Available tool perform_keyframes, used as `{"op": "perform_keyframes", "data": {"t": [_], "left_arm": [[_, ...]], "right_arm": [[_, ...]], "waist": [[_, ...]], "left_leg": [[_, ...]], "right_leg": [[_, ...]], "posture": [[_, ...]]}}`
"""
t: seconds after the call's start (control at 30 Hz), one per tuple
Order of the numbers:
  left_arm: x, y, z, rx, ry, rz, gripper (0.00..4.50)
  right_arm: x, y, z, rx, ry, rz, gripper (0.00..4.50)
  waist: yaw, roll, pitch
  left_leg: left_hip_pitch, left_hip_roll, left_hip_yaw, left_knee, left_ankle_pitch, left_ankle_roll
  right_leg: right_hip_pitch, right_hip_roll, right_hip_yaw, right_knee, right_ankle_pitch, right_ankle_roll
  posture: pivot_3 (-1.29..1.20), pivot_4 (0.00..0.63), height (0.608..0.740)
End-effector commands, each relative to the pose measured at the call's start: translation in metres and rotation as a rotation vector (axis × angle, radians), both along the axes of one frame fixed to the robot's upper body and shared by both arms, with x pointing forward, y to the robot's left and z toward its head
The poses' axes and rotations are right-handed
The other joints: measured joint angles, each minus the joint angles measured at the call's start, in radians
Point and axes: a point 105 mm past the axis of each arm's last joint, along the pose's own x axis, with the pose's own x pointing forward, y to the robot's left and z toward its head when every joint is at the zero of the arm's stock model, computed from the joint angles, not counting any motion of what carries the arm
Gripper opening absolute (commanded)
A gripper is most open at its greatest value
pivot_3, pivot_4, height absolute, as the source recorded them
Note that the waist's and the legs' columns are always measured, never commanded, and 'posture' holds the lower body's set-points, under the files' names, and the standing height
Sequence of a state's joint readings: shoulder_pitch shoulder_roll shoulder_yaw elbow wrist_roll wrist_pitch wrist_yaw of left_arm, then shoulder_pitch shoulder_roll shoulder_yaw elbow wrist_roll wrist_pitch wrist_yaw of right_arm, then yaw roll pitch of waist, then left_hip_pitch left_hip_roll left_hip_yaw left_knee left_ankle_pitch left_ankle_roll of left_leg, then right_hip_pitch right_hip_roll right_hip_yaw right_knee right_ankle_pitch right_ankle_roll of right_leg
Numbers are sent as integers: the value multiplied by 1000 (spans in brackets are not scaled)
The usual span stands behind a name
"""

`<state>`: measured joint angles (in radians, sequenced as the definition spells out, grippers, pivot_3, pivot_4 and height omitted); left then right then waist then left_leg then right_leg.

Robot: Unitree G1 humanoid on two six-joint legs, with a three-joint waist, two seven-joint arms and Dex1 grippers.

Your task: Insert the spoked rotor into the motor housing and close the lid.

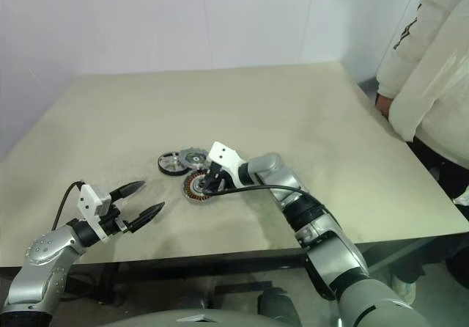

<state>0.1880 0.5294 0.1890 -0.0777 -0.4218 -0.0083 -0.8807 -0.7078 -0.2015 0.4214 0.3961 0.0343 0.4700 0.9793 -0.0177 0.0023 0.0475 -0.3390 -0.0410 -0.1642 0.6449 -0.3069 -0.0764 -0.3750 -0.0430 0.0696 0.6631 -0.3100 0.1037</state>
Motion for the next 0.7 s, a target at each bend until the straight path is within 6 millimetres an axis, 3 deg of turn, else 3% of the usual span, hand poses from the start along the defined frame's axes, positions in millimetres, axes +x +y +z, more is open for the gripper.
{"op": "perform_keyframes", "data": {"t": [0.03,0.7], "left_arm": [[3,0,9,17,-41,-6,4500],[5,3,11,20,-43,-5,4500]], "right_arm": [[1,6,11,27,-30,18,744],[-3,7,11,34,0,25,744]], "waist": [[0,0,0],[0,1,1]], "left_leg": [[0,0,0,0,0,0],[0,0,0,-1,0,0]], "right_leg": [[0,0,0,0,0,0],[0,0,0,0,0,0]], "posture": [[0,0,740],[0,0,740]]}}
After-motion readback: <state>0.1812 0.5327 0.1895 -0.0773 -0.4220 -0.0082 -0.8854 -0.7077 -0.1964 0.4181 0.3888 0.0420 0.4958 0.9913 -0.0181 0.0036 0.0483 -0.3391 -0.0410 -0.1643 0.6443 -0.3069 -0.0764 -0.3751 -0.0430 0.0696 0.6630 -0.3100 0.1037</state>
